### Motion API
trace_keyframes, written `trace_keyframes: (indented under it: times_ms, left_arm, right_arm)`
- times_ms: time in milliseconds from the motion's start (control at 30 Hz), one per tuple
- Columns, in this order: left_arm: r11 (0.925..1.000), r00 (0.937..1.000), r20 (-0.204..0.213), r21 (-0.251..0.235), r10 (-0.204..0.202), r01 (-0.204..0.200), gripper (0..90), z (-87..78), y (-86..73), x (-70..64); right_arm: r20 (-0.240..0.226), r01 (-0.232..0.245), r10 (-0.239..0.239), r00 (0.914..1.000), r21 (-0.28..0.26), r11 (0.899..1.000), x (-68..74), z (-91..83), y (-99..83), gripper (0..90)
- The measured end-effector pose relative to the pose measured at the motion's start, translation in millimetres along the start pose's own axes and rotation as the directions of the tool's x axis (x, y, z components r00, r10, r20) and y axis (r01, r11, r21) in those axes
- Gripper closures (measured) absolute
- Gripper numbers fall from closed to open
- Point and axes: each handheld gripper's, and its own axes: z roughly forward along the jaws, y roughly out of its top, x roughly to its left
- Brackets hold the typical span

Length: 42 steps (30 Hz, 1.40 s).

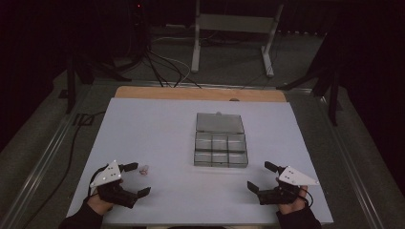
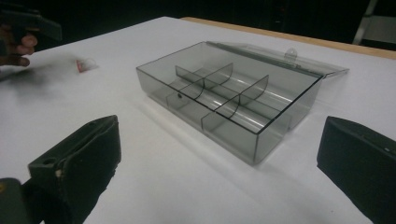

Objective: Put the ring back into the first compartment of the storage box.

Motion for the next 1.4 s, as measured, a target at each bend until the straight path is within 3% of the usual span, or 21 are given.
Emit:
trace_keyframes:
  times_ms: [667, 967, 1000, 1100, 1400]
  left_arm:
    - [0.9995, 1.0000, 0.009, 0.031, -0.002, 0.002, 0.5, 1.1, -0.4, 0.0]
    - [0.9981, 0.9987, 0.036, 0.049, 0.036, -0.038, 0.5, 3.0, 14.7, -14.3]
    - [0.9988, 0.9985, 0.036, 0.027, 0.041, -0.042, 0.5, 2.1, 19.1, -16.5]
    - [0.9992, 0.9989, 0.030, 0.015, 0.035, -0.036, 0.5, 1.3, 22.9, -17.4]
    - [0.9999, 0.9992, -0.039, -0.004, -0.011, 0.011, 0.5, 2.0, 30.6, -15.2]
  right_arm:
    - [-0.011, 0.017, -0.017, 0.9998, 0.006, 1.000, 3.0, 1.4, 3.1, 0.0]
    - [-0.032, 0.001, -0.001, 0.9995, 0.001, 1.000, 5.6, 0.5, 4.0, 0.0]
    - [-0.033, 0.001, -0.001, 0.9995, 0.001, 1.000, 5.8, 0.4, 4.1, 0.0]
    - [-0.033, 0.001, -0.001, 0.9995, -0.004, 1.000, 6.3, -0.1, 4.4, 0.0]
    - [-0.034, 0.009, -0.010, 0.9994, -0.011, 1.000, 7.6, -0.4, 5.3, 0.0]
